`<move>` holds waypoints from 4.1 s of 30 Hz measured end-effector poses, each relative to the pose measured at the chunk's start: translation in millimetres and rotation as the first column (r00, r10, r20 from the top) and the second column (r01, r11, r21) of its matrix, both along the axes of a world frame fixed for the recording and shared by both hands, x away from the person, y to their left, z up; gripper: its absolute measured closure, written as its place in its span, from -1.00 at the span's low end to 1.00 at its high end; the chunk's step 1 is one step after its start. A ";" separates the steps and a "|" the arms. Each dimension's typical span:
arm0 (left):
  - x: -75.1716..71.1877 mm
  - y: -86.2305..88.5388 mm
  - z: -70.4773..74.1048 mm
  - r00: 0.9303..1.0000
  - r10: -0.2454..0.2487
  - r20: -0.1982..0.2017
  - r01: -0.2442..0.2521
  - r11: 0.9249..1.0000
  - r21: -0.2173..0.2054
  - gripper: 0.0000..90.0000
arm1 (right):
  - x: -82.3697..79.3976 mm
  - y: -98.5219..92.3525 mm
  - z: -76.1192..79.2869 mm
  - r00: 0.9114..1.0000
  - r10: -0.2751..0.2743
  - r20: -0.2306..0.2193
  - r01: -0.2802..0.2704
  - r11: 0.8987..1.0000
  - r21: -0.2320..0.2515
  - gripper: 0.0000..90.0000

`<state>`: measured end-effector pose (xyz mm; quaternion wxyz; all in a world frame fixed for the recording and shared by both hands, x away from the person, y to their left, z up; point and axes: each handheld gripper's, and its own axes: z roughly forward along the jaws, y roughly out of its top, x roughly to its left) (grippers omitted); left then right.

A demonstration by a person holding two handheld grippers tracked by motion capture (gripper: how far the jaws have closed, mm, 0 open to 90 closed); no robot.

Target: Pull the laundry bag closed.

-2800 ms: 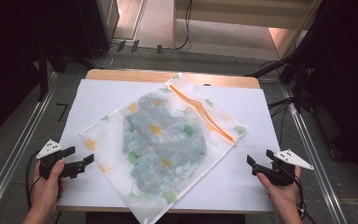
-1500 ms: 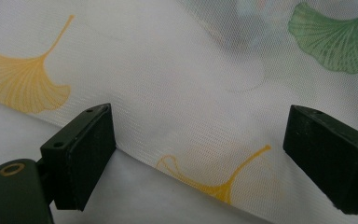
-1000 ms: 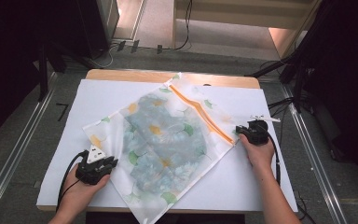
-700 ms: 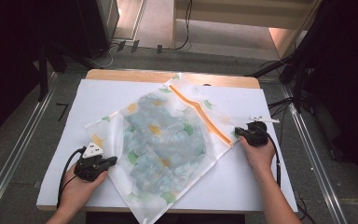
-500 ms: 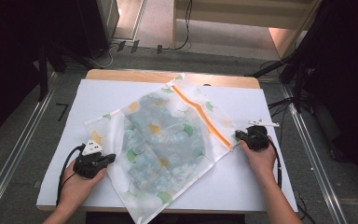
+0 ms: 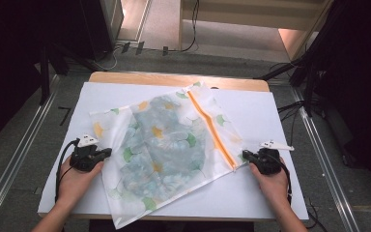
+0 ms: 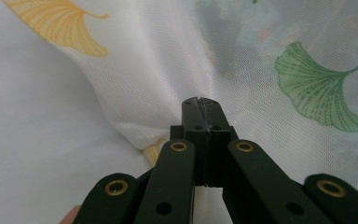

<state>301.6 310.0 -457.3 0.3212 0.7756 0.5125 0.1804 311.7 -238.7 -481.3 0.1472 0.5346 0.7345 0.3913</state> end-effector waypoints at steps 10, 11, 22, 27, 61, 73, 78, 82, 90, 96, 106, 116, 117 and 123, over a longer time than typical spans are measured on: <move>22.0 8.1 -0.7 0.999 0.042 0.001 -0.042 0.999 -0.005 1.00 | -42.0 11.8 1.0 0.999 0.041 -0.010 -0.041 0.999 0.010 0.99; 24.3 8.8 -0.9 0.999 0.044 0.005 -0.044 0.999 -0.005 1.00 | -45.5 12.1 1.1 0.999 0.043 -0.011 -0.042 0.999 0.011 0.99; 37.3 8.6 -3.0 0.997 0.068 0.022 -0.067 0.997 -0.026 1.00 | -83.9 16.6 -0.2 0.998 0.060 -0.024 -0.060 0.998 0.021 0.99; 41.4 8.8 -4.4 0.995 0.096 0.031 -0.094 0.995 -0.045 1.00 | -96.2 20.0 -0.2 0.996 0.085 -0.038 -0.084 0.996 0.022 0.99; 48.1 14.9 -3.3 0.984 0.133 0.119 -0.122 0.988 -0.091 0.78 | -115.5 23.5 4.9 0.989 0.136 -0.063 -0.135 0.991 0.015 0.79; 0.6 16.2 24.2 0.972 0.141 0.187 -0.112 0.981 -0.156 0.35 | -114.6 11.0 16.6 0.998 0.050 0.047 -0.050 0.999 0.005 0.23; -17.7 -7.6 32.8 0.979 0.068 0.192 -0.031 0.982 -0.188 0.78 | -113.7 10.9 22.7 0.996 0.031 0.089 -0.031 1.000 -0.001 0.31; -26.5 -42.5 29.4 0.987 -0.083 0.141 0.109 0.975 -0.192 1.00 | -111.3 15.5 24.6 0.995 0.044 0.092 -0.046 0.999 0.021 0.44; -38.2 -116.5 19.3 0.955 -0.281 0.097 0.295 0.935 -0.195 1.00 | -110.4 28.2 20.8 0.990 0.123 0.069 -0.124 0.992 0.011 0.79; -50.6 -163.7 8.7 0.929 -0.365 0.061 0.369 0.911 -0.184 1.00 | -107.4 36.5 14.7 0.983 0.182 0.027 -0.183 0.983 0.018 1.00; -62.7 -211.0 -3.2 0.884 -0.466 0.044 0.466 0.868 -0.172 1.00 | -107.9 51.9 7.9 0.963 0.270 0.006 -0.269 0.963 -0.010 1.00; -71.1 -240.8 -11.1 0.850 -0.525 0.027 0.522 0.837 -0.164 1.00 | -106.7 58.3 0.9 0.950 0.309 -0.040 -0.311 0.950 -0.036 1.00; -71.8 -243.7 -12.2 0.849 -0.527 0.030 0.524 0.835 -0.167 1.00 | -106.6 58.1 0.4 0.950 0.309 -0.038 -0.310 0.950 -0.031 1.00; -74.6 -255.1 -18.4 0.838 -0.546 0.011 0.541 0.827 -0.155 1.00 | -111.2 56.8 5.1 0.954 0.300 0.003 -0.300 0.953 -0.043 1.00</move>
